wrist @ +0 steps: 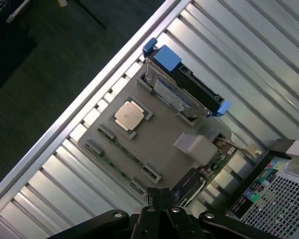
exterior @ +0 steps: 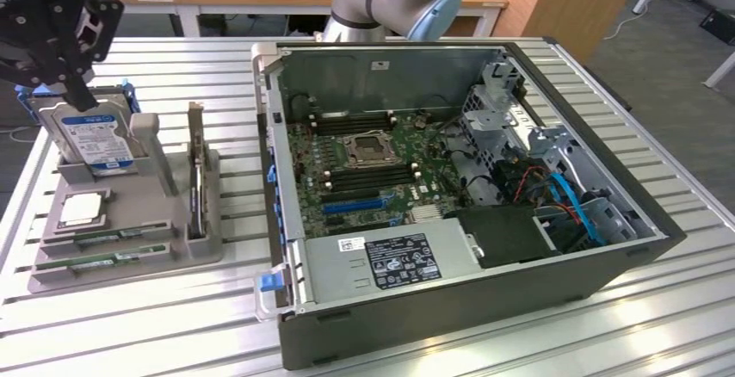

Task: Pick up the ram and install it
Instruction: 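Pick up the ram and move it above insertion slot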

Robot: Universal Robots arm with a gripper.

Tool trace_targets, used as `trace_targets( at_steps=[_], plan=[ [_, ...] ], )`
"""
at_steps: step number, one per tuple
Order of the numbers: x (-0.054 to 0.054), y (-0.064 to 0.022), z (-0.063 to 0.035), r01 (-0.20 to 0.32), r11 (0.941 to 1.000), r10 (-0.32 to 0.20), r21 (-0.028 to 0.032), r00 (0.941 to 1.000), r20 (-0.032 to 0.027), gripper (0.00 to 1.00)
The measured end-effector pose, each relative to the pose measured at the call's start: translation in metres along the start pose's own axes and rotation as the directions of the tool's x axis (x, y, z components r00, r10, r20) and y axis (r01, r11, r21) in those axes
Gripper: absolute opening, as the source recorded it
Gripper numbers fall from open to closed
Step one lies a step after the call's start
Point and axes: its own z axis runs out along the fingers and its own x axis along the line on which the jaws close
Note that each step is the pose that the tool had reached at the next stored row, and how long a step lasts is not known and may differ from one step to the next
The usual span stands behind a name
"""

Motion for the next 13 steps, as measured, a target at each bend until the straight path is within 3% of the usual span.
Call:
trace_targets(
  at_steps=[4,7,13],
  plan=[
    [0.0000,0.0000,0.0002,0.072,0.9974,-0.072,-0.0012,0.9974,-0.0026,0.11],
    [0.0000,0.0000,0.0003,0.126,0.9920,-0.126,-0.0024,0.9920,-0.0045,0.11],
    [0.0000,0.0000,0.0006,0.234,0.9723,-0.234,-0.0050,0.9723,-0.0079,0.11]
  ],
)
